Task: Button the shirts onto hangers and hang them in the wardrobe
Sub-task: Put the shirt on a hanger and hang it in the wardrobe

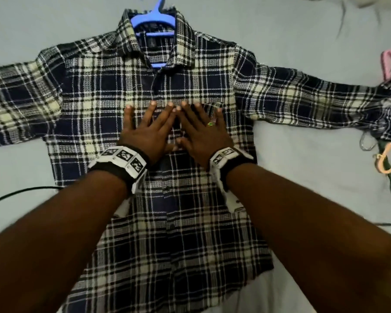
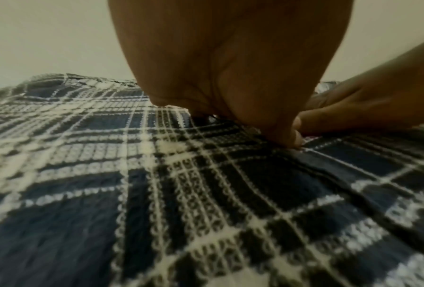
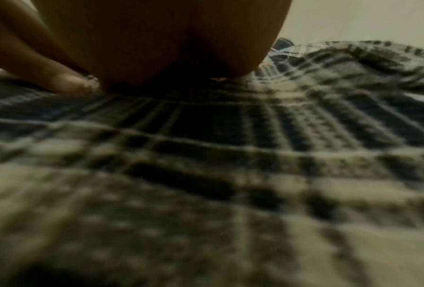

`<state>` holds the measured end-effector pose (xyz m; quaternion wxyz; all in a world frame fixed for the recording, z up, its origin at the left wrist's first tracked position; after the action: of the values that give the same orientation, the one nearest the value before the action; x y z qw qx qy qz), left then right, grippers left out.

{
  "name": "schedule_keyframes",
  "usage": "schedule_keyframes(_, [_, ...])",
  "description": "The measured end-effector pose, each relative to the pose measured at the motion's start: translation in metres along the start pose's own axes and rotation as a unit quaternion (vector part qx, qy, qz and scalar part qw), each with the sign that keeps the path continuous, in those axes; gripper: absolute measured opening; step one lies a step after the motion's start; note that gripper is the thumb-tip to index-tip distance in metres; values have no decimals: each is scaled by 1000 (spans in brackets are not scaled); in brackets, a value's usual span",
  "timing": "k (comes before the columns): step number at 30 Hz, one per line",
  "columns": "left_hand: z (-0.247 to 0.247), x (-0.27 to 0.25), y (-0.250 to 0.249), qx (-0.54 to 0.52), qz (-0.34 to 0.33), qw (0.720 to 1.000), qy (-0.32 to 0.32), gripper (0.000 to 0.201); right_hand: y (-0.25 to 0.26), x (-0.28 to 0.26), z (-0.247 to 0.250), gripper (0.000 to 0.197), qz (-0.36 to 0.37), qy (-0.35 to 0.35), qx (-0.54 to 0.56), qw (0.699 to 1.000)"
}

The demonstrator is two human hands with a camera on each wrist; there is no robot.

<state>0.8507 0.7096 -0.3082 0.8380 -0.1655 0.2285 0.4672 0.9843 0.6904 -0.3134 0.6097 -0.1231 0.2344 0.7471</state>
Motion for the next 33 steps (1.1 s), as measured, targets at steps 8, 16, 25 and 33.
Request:
schedule_keyframes(8, [31, 4, -18, 52, 11, 999, 4, 80, -124, -32, 38, 77, -196, -45, 13, 979])
schedule_keyframes(16, [67, 78, -68, -89, -71, 991, -64, 73, -130, 49, 56, 71, -62, -9, 4, 998])
schedule_keyframes(25, [89, 151, -86, -24, -72, 989, -129, 79, -378, -104, 132, 41, -272, -303, 223, 886])
schedule_keyframes(33, [62, 194, -57, 18, -99, 993, -61, 101, -514, -186, 107, 50, -406, -264, 128, 866])
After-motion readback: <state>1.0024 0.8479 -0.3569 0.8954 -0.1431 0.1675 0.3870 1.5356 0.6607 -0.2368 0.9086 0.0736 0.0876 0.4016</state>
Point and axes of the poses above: each hand's wrist, its own x-axis towards the middle knuckle, its own z-axis out of the back of the hand, y = z × x, the point moved 7 cm from there along x, towards the middle knuckle, and after that the axes turned 4 degrees about x, right-handed, at the moved point
